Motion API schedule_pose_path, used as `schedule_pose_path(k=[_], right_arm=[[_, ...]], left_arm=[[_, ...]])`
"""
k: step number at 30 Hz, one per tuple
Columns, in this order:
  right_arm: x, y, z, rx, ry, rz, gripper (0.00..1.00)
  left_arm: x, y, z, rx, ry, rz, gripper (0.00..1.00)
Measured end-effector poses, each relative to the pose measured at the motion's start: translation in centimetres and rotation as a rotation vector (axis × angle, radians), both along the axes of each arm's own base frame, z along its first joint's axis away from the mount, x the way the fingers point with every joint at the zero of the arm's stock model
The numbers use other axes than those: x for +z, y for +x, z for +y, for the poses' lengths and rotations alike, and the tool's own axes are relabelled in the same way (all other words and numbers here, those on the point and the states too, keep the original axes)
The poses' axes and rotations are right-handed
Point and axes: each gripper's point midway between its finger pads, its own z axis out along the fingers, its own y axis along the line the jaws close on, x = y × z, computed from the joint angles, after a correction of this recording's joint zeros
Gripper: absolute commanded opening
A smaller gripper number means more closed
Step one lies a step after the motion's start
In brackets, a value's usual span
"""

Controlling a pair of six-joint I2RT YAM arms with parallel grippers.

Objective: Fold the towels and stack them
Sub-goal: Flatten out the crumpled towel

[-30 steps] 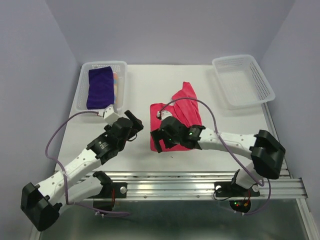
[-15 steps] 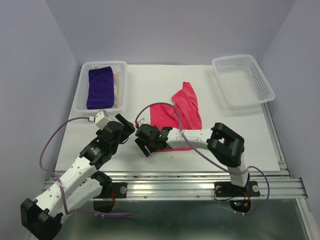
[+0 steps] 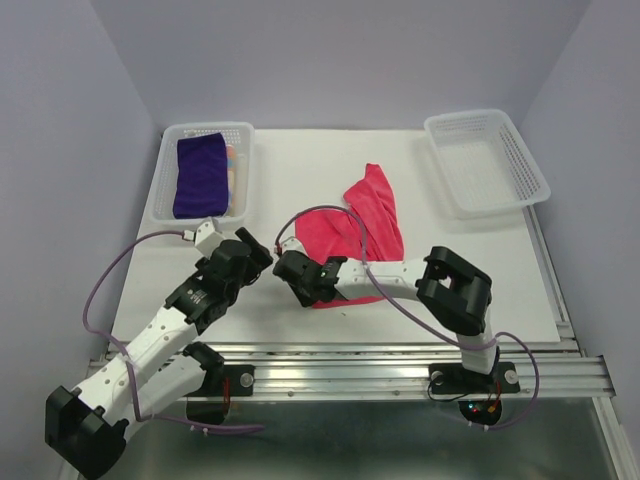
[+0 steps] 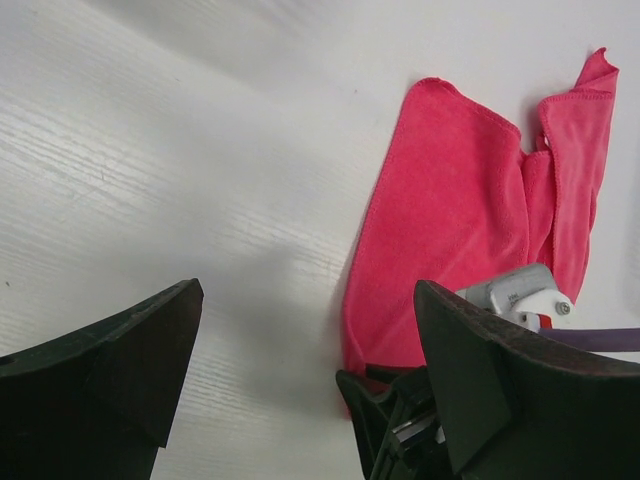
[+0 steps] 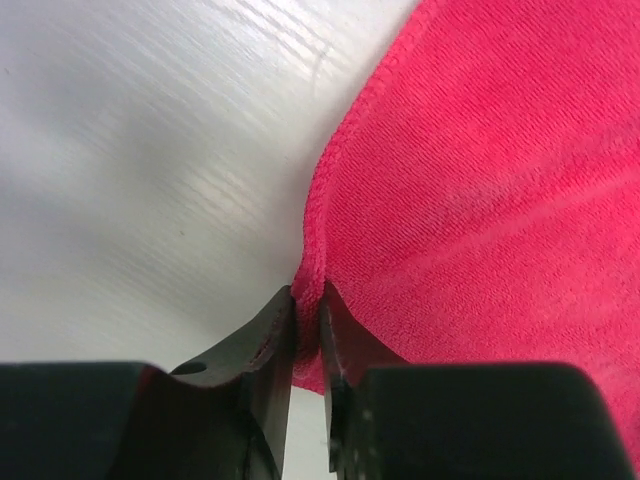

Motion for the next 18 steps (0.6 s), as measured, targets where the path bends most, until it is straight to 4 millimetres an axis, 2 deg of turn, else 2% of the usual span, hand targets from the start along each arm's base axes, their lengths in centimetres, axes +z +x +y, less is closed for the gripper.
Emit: schedule_pose_path(k=[2,4,8,10,14,18], right_arm=[[-0.1,-0.3,-0.7,-0.016,0.008,0.002,0.17],[-0.1,-1.4,-2.5,-0.021,0.0,0.019,0.15],[-0.4,-4.7,-7.0,0.003,-0.001,0.094,0.13],[-0.5,-6.3,-8.4,0.025,0.012,0.134,0.13],[-0.5,-8.3,-9.9,0.048,0.046,0.184,0.13],[-0.5,-9.4,-10.2,0.074,0.077,0.219,0.13]], left_arm=[[0.0,0.0,-0.1,-0.008,-0.001,0.0,0.99],[0.0,0.1,-0.4,-0.021,-0.006,-0.001,0.99],[-0.7,0.5,-1.5,-0.069,-0.02,0.008,0.99],[-1.8,0.5,-2.6,-0.119,-0.027,0.036,0.99],[-3.6,0.6,-4.4,-0.201,-0.039,0.086,0.99],[-5.2,1.3,-6.2,-0.279,-0.04,0.117,0.99]])
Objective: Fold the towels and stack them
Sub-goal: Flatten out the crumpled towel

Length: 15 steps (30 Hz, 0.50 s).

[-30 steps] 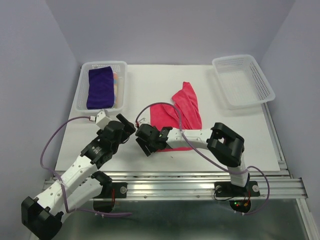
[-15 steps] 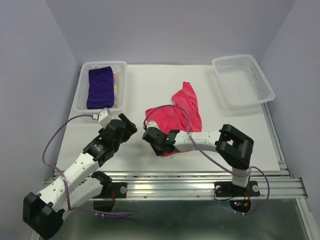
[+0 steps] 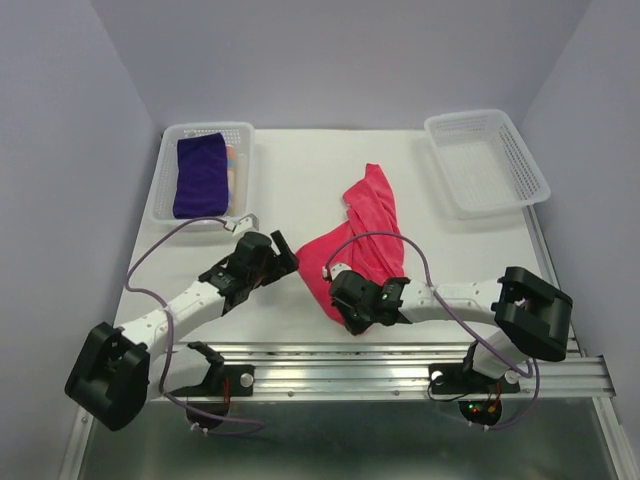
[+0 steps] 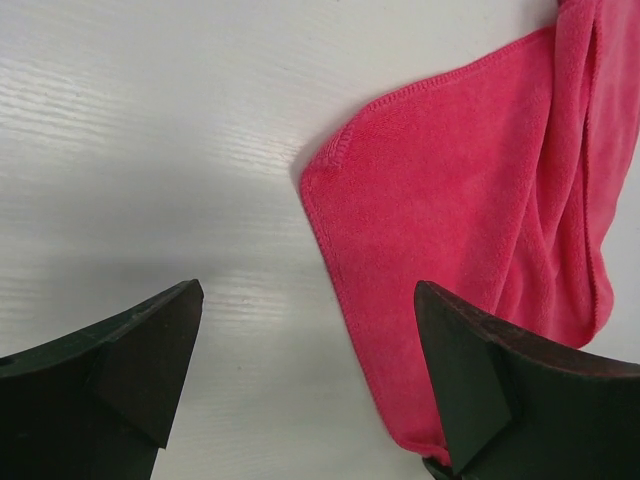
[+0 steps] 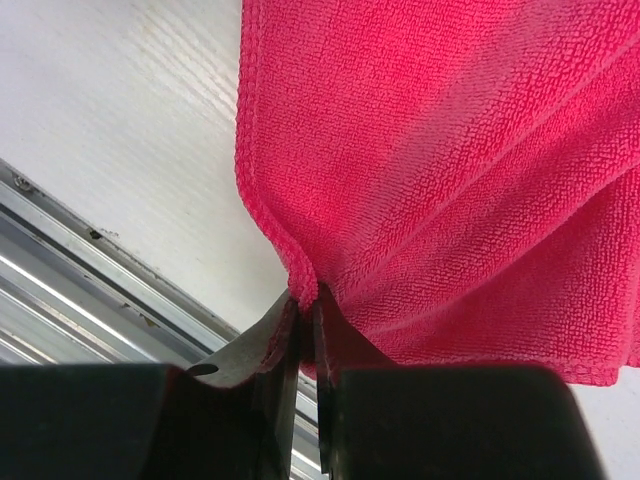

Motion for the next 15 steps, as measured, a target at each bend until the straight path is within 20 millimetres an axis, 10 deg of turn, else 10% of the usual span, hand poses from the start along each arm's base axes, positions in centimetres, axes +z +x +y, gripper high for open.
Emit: schedule_pose_path(k=[11,15], right_arm=[[0.1,-0.6,0.2,0.015,0.015,0.025,0.13],[0.1,-0.5,0.2,0.016,0.018,0.024,0.12]], left_arm=[[-4.5,3.0,-1.9,-0.116,0.17,0.105,0.97],[-5.1,4.7,-2.5,-0.137,0.219,0.107,0.82]])
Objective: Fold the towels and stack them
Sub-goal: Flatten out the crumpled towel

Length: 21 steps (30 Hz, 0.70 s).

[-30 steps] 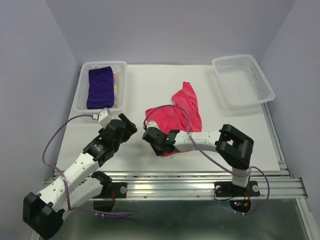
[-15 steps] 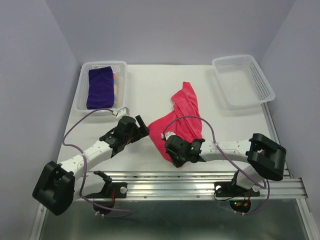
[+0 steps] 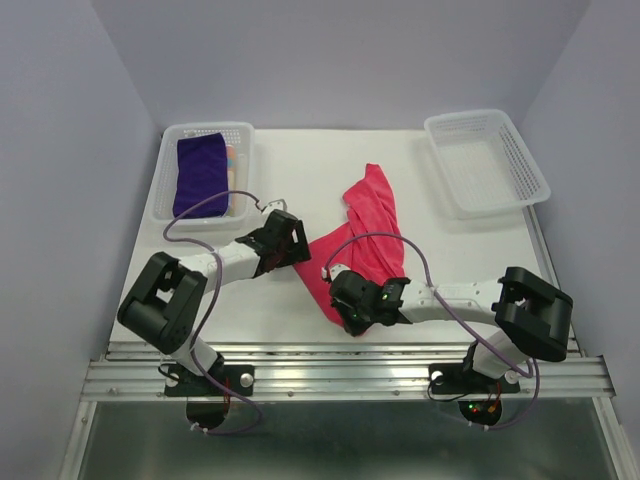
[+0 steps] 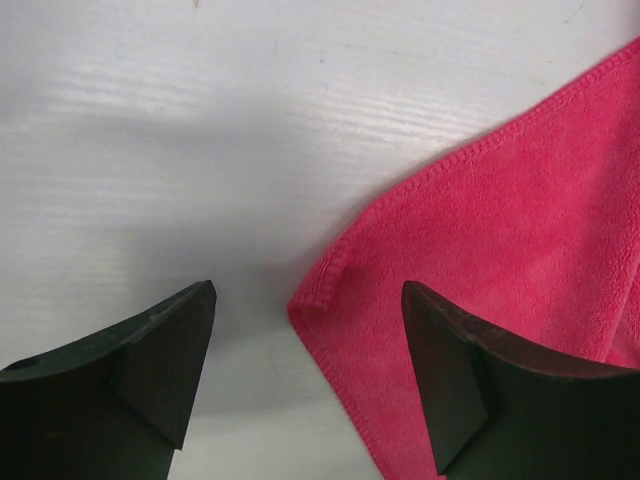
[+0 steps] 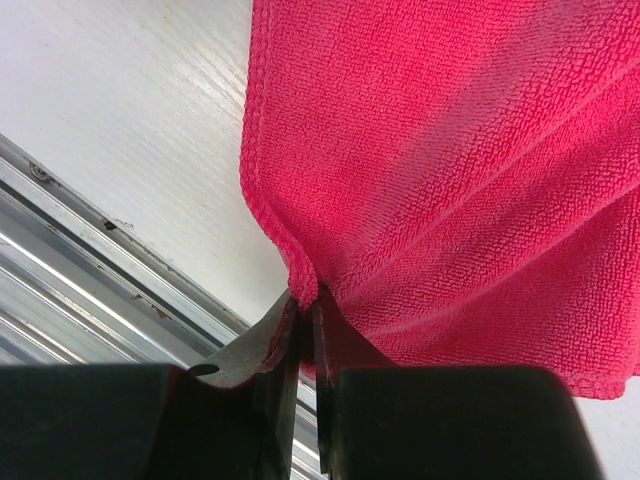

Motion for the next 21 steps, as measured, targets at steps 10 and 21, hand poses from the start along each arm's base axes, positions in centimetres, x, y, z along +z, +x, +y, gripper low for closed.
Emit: schedule_pose_path(k=[10,21], right_arm=[[0.0,0.1,0.1,-0.001,0.003,-0.003,0.12],[0.2,0.2,0.0,-0.005,0.004,-0.013,0.11]], left_arm=[[-0.7,1.5,-0.6,-0.037,0.051,-0.012,0.54],[-1.1,1.4,-1.5,-0.076,0.073,-0.024,0.03]])
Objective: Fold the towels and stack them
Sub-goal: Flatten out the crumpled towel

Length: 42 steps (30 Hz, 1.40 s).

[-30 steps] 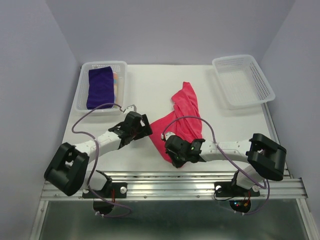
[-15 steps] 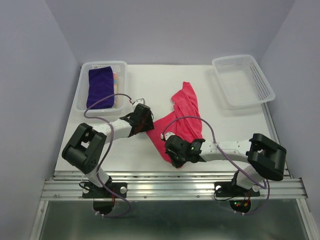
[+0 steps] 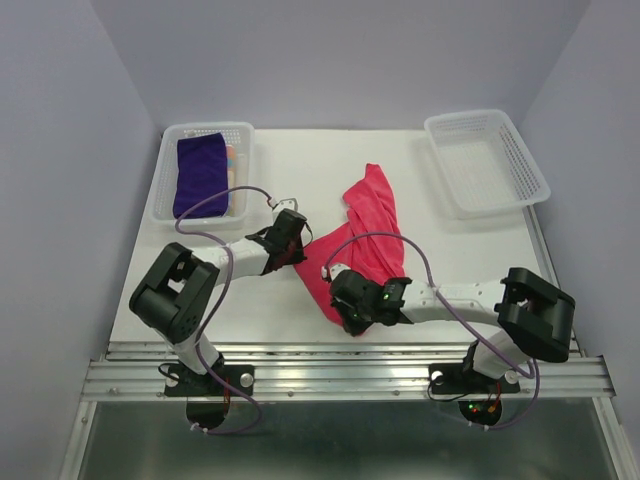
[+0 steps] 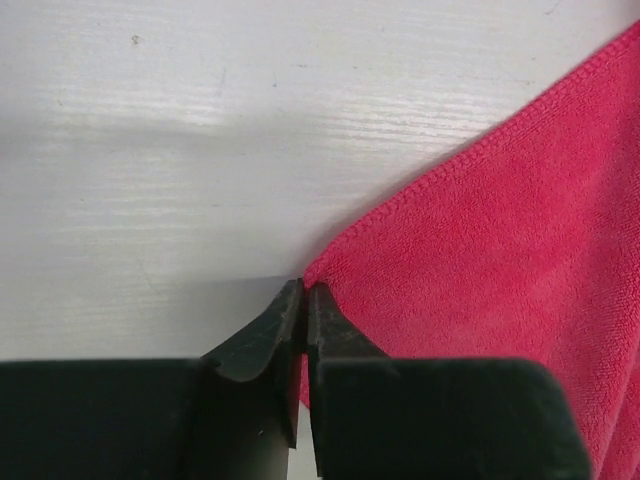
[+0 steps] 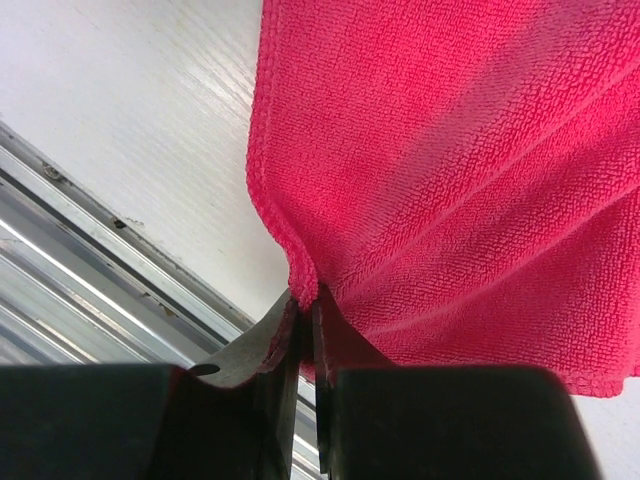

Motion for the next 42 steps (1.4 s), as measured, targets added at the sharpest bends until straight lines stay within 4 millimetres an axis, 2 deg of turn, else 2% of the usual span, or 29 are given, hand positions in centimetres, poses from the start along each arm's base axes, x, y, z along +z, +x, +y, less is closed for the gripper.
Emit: schedule_pose_path(k=[1,7,10,12,15,16,17,19,23,25,26,28,35,38,39,42], right_arm=[[0.1,0.1,0.0,-0.002,0.002,-0.005,0.12],[1.6,0.7,0.2,-0.014,0.039,-0.046,0.11],[2.4,1.0,0.2,-0.022,0.055,-0.068,0.1],[2.8,1.3,0.1,-0.032,0.058,-0.086,0.08],[3.8,1.9,-0.3,-0.053,0.054,-0.122,0.08],[4.2,2.1,-0.3,-0.062,0.056,-0.136,0.08],[5.1,2.6,-0.4,-0.075,0.063,-0.161,0.02],[7.2,3.4,-0.3,-0.101,0.087,-0.209,0.01],[13.7,5.7,0.3,-0.16,0.187,-0.336,0.01],[19.2,7.1,0.9,-0.189,0.283,-0.43,0.01],[21.0,7.5,1.0,-0.196,0.313,-0.461,0.01],[26.8,8.6,1.0,-0.224,0.409,-0.558,0.01],[43.7,10.6,-0.4,-0.278,0.604,-0.856,0.01],[48.1,11.5,-1.0,-0.298,0.612,-0.951,0.01],[49.5,11.9,-1.2,-0.303,0.609,-0.987,0.01],[51.2,13.4,-1.5,-0.311,0.562,-1.058,0.01]], left_arm=[[-0.1,0.0,0.1,-0.002,0.005,0.0,0.0],[0.1,-0.1,0.1,-0.003,0.005,-0.003,0.0],[0.4,-1.0,0.7,0.003,0.006,0.002,0.0],[1.5,-1.7,1.1,0.006,-0.011,-0.013,0.0],[5.2,-2.0,0.9,0.006,-0.092,-0.092,0.0],[7.3,-2.0,0.8,0.011,-0.136,-0.139,0.0],[8.8,-1.9,0.7,0.015,-0.166,-0.174,0.0],[13.4,-1.9,0.8,0.031,-0.26,-0.279,0.0],[20.2,-2.1,1.4,0.072,-0.378,-0.419,0.0],[24.9,-2.1,1.9,0.1,-0.44,-0.509,0.0],[26.5,-2.0,2.1,0.11,-0.461,-0.541,0.0],[30.9,-1.9,2.6,0.133,-0.505,-0.618,0.0],[44.4,-2.5,5.4,0.214,-0.605,-0.859,0.0],[48.4,-2.7,6.4,0.241,-0.613,-0.932,0.0],[50.4,-2.8,6.9,0.254,-0.614,-0.969,0.0],[53.0,-2.7,7.3,0.264,-0.61,-1.014,0.0]])
